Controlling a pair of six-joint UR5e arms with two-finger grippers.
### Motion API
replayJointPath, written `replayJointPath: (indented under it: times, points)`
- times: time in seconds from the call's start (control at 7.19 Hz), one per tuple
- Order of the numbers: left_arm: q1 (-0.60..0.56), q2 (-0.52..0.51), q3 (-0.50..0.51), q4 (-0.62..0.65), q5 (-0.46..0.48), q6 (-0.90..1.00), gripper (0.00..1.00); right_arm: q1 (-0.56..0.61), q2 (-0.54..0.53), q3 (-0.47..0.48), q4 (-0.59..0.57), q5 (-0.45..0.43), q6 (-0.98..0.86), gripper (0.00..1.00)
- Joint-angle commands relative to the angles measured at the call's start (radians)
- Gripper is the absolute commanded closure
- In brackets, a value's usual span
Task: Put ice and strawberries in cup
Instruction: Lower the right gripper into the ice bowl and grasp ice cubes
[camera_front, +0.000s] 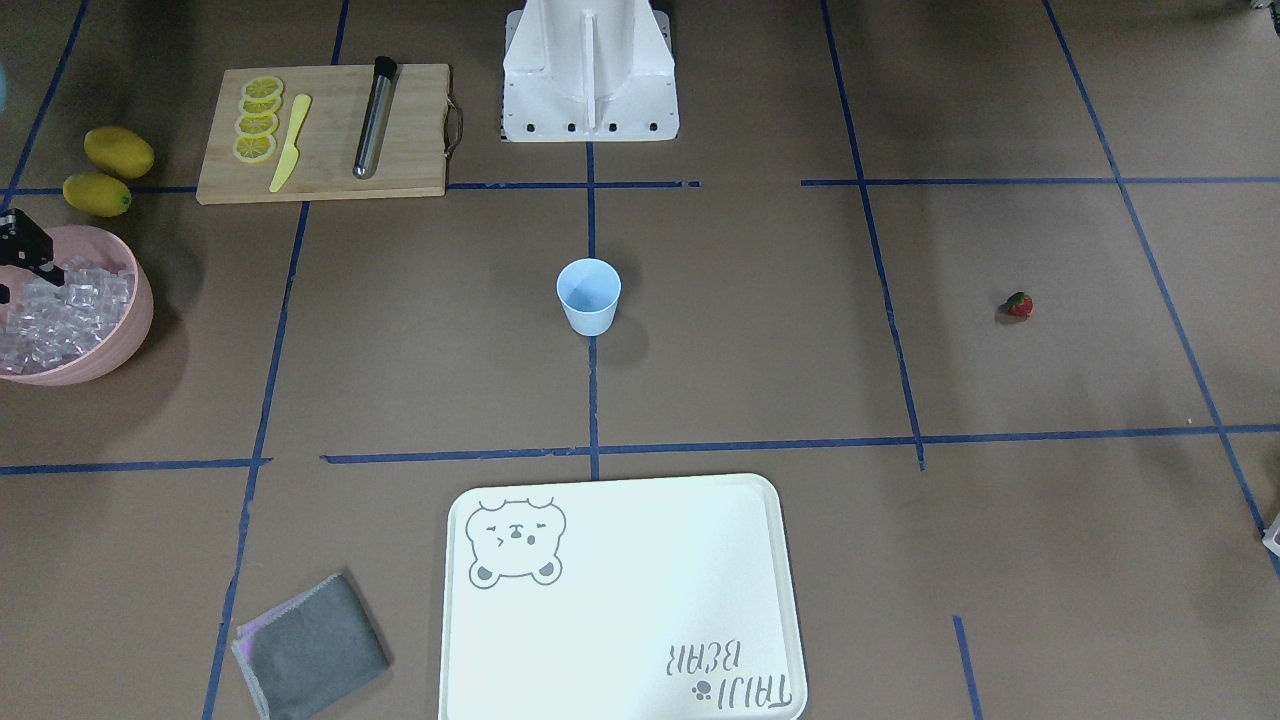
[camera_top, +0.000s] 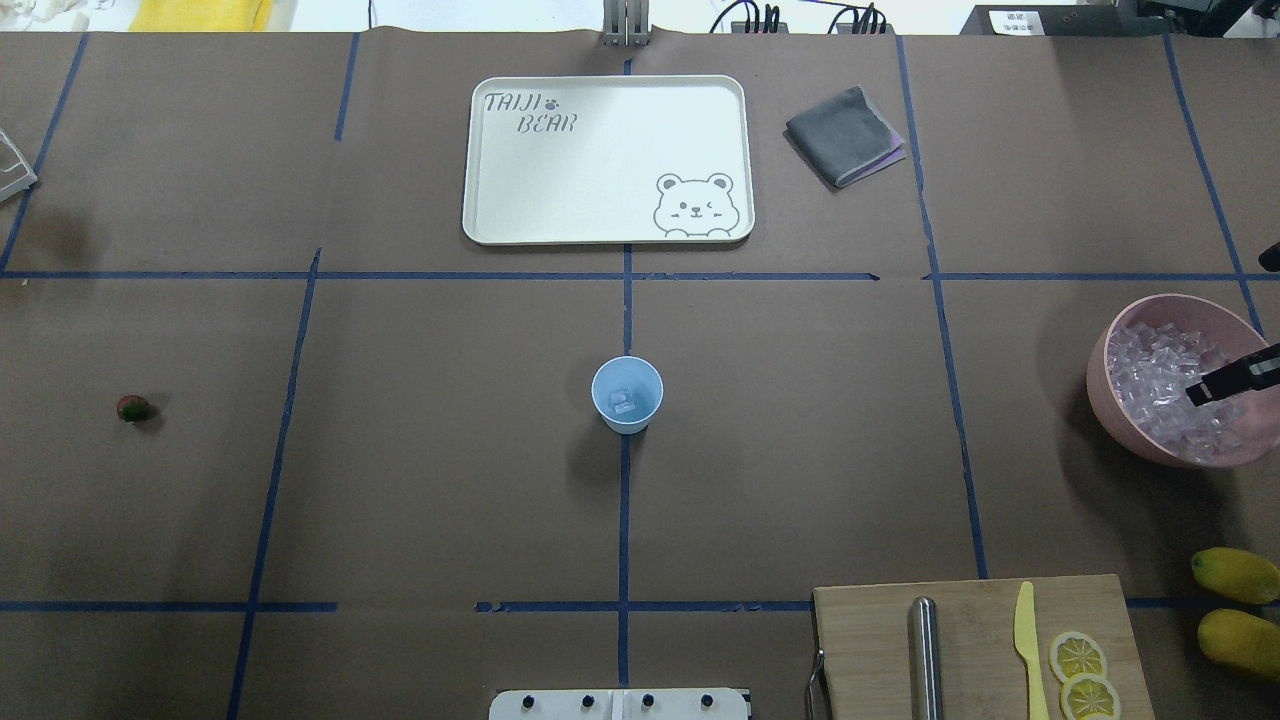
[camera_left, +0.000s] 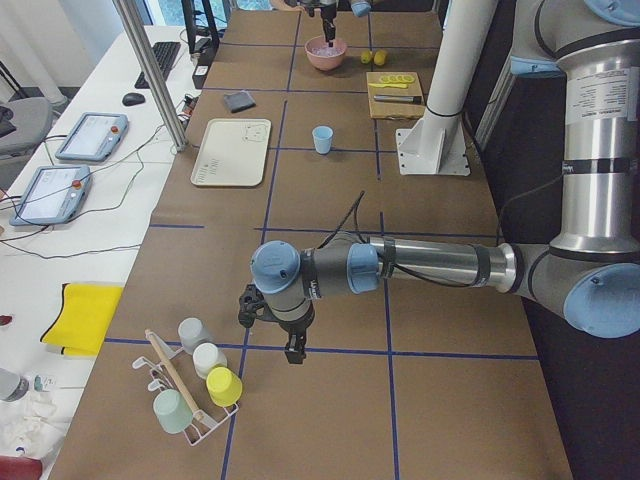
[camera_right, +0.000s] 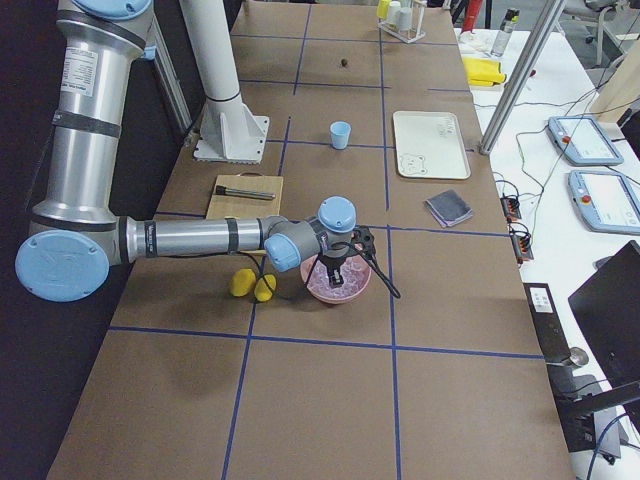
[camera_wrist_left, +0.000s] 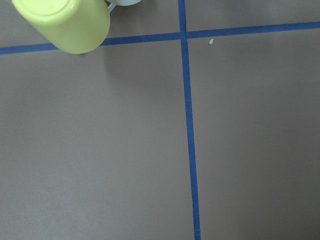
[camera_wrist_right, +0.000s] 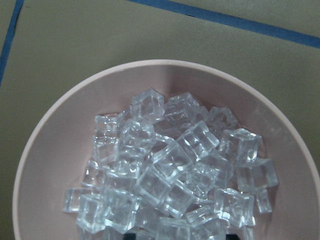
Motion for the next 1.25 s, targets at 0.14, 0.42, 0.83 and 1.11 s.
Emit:
replayJointPath:
  times: [0.14, 0.42, 0.83, 1.11]
  points:
    - [0.000, 0.000, 0.000, 0.000, 0.000, 0.000, 0.00, -0.006, 0.004, 0.000, 0.000, -0.001, 0.000, 0.35]
    - [0.000, 0.000, 0.000, 0.000, 0.000, 0.000, 0.00, -0.010, 0.002, 0.000, 0.000, -0.001, -0.002, 0.51]
    - [0.000, 0.000, 0.000, 0.000, 0.000, 0.000, 0.00, -0.008, -0.002, 0.000, -0.002, -0.001, -0.014, 0.91]
    - [0.000, 0.000, 0.000, 0.002, 0.000, 0.000, 0.00, -0.002, -0.007, 0.029, -0.002, 0.003, -0.015, 0.96]
